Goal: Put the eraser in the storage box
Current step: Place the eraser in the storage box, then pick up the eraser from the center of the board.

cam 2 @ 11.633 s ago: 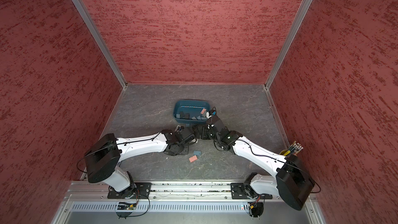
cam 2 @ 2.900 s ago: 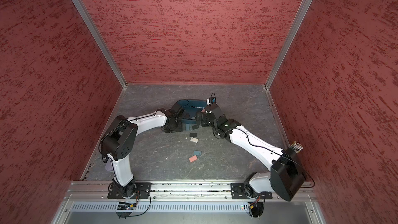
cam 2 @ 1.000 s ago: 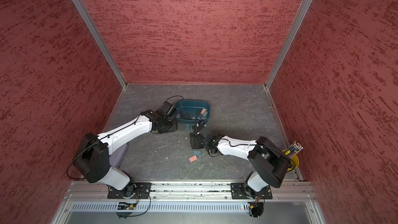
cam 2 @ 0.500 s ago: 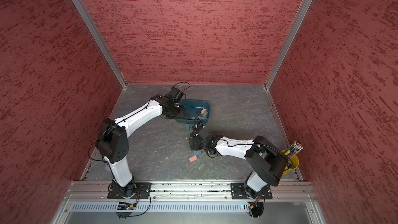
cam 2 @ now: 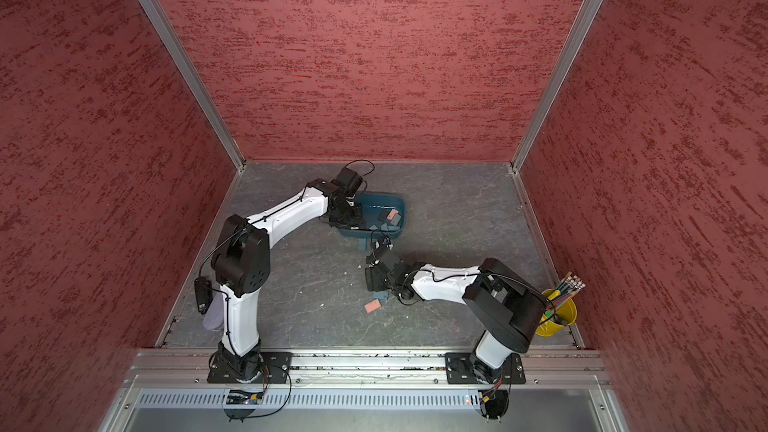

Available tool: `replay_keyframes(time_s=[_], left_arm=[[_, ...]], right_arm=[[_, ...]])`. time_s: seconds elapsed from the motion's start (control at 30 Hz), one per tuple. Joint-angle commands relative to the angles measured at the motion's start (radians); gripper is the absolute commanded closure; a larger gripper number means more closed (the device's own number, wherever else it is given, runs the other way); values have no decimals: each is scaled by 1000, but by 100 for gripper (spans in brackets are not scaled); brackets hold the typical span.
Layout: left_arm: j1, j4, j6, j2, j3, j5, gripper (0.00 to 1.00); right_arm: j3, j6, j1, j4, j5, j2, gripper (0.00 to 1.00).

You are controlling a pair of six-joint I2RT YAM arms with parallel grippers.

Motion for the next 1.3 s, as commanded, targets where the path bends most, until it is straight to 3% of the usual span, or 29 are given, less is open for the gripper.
replay_keyframes(time_s=[0.0, 0.2, 0.27, 0.53, 0.93, 1.27], left_arm=[[8, -16, 12, 26, 35, 6, 65], [5, -27, 10, 62, 73, 13, 59], [5, -28, 9, 67, 78, 14, 47], [5, -40, 11, 24, 83, -6, 18], [5, -25, 24, -61, -18, -57, 12], [12, -5, 29, -79, -73, -62, 11]], right_arm=[[20, 24, 14, 5, 24, 29, 16], [34, 44, 23, 5, 40, 45, 18], [37, 49, 26, 2, 46, 48, 19], [52, 62, 47, -12, 70, 74, 21], [104, 173, 74, -105, 145, 125, 32], [117, 313, 98, -196, 233, 146, 31]])
